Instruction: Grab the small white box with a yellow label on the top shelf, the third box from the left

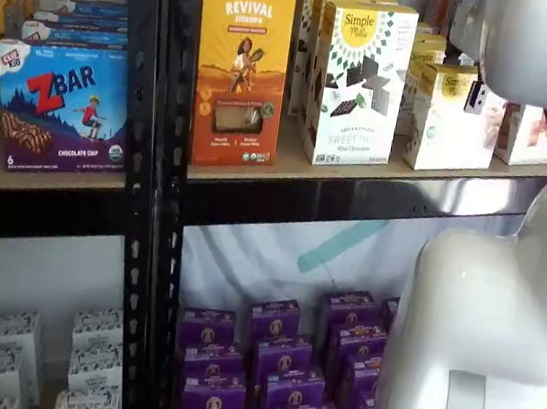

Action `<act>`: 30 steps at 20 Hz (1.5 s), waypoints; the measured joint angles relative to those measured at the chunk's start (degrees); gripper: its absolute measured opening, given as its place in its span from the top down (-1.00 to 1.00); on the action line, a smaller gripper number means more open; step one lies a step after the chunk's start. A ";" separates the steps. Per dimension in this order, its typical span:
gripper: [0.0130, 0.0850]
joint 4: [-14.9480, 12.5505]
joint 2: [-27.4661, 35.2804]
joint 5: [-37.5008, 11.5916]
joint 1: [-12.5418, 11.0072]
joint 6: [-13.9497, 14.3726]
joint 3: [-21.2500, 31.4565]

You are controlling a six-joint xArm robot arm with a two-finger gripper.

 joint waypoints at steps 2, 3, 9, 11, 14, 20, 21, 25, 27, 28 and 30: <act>-0.89 0.16 -0.05 -0.11 -0.10 -0.08 0.18; -0.78 0.25 -0.05 -0.10 -0.15 -0.12 0.21; -0.33 0.88 0.04 0.24 -0.39 -0.25 0.09; -0.33 1.13 0.04 0.23 -0.52 -0.34 0.07; -0.33 2.19 -0.33 -0.57 -1.02 -0.70 0.59; -0.11 4.01 -0.95 -2.05 -1.91 -1.38 1.36; 0.00 4.13 -1.03 -2.21 -1.97 -1.44 1.43; 0.11 4.58 -1.31 -2.74 -2.15 -1.59 1.75; 0.11 4.65 -1.35 -2.74 -2.24 -1.65 1.75; 0.11 4.66 -1.36 -2.68 -2.27 -1.67 1.71; 0.11 4.68 -1.37 -2.60 -2.31 -1.70 1.68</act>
